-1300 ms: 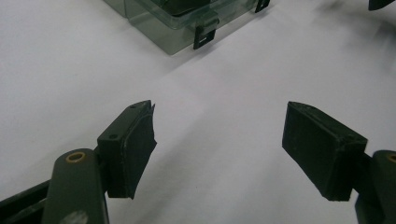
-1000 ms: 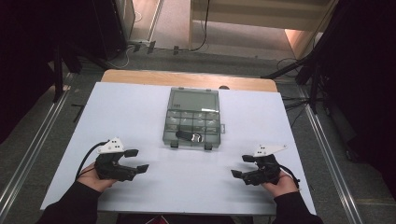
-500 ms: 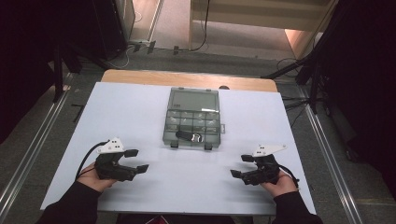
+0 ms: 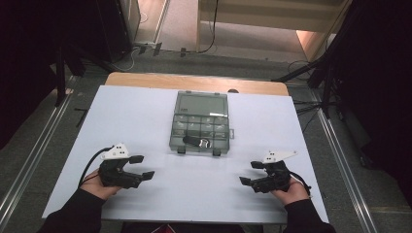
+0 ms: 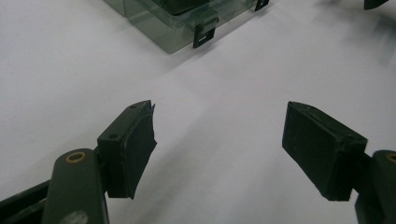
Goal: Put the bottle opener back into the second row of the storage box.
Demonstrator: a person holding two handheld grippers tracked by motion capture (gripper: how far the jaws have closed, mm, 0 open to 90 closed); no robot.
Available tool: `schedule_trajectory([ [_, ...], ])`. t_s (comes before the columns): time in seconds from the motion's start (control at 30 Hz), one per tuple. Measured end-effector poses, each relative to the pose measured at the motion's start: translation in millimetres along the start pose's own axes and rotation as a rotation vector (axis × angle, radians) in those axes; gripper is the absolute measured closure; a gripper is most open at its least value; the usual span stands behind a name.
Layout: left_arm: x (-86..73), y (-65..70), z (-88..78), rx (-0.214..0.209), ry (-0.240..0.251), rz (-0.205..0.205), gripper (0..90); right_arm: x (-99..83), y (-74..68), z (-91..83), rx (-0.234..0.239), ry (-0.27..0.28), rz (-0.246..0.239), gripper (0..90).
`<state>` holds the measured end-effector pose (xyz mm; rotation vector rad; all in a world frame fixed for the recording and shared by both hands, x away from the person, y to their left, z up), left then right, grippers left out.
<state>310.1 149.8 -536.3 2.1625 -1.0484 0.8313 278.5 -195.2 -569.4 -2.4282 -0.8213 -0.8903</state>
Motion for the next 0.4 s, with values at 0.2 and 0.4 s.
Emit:
schedule_trajectory([
  [0.2, 0.0, 0.1, -0.1, 0.0, -0.001, 0.0, 25.2, -0.5, 0.0, 0.3, -0.003, -0.004, -0.003, 22.1],
  [0.4, 0.1, -0.1, -0.3, 0.0, 0.001, -0.001, 25.2, -0.3, 0.2, 0.5, -0.002, -0.002, -0.004, 22.0],
])
Point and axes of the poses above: each handheld gripper's, and its own axes: z roughly forward along the jaws, x roughly out of its top, y roughly to its right, the point moved 10 cm from there along z, roughly forward along the jaws, and after that the axes turned 4 degrees about -x, right-handed, at the moved point
